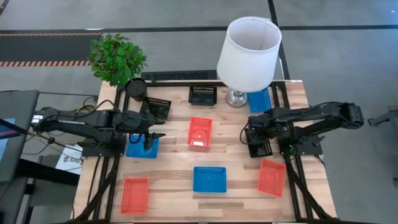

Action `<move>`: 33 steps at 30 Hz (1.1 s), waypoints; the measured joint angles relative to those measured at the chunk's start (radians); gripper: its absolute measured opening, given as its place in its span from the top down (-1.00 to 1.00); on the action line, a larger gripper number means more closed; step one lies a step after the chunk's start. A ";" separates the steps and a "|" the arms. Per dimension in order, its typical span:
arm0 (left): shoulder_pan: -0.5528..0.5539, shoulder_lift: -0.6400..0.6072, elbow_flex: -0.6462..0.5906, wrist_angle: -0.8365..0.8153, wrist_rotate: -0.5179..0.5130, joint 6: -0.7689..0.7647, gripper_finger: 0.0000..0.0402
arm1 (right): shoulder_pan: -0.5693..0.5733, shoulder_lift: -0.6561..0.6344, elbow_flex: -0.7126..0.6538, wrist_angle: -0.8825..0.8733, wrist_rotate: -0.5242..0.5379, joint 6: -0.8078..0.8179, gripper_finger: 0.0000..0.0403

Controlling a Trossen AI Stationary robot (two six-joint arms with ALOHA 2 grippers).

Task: Stack baskets by color
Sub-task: Stack the bottom black bin on the top right black bin

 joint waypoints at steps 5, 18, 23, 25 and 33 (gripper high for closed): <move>0.000 0.000 0.000 0.000 -0.002 -0.002 -0.22 | 0.001 0.000 -0.020 0.041 -0.003 0.006 -0.28; 0.000 0.000 0.000 -0.021 -0.039 -0.016 -0.22 | 0.010 0.000 -0.010 0.099 0.028 -0.025 0.92; 0.000 0.000 0.000 -0.021 -0.051 -0.017 -0.22 | 0.010 0.000 0.082 0.093 0.064 -0.066 0.90; 0.000 0.000 0.000 -0.021 -0.051 -0.017 -0.22 | 0.017 0.000 0.145 0.091 0.088 -0.097 0.95; 0.000 0.000 0.000 -0.021 -0.050 -0.024 -0.22 | 0.065 0.043 0.478 0.009 0.308 -0.200 0.98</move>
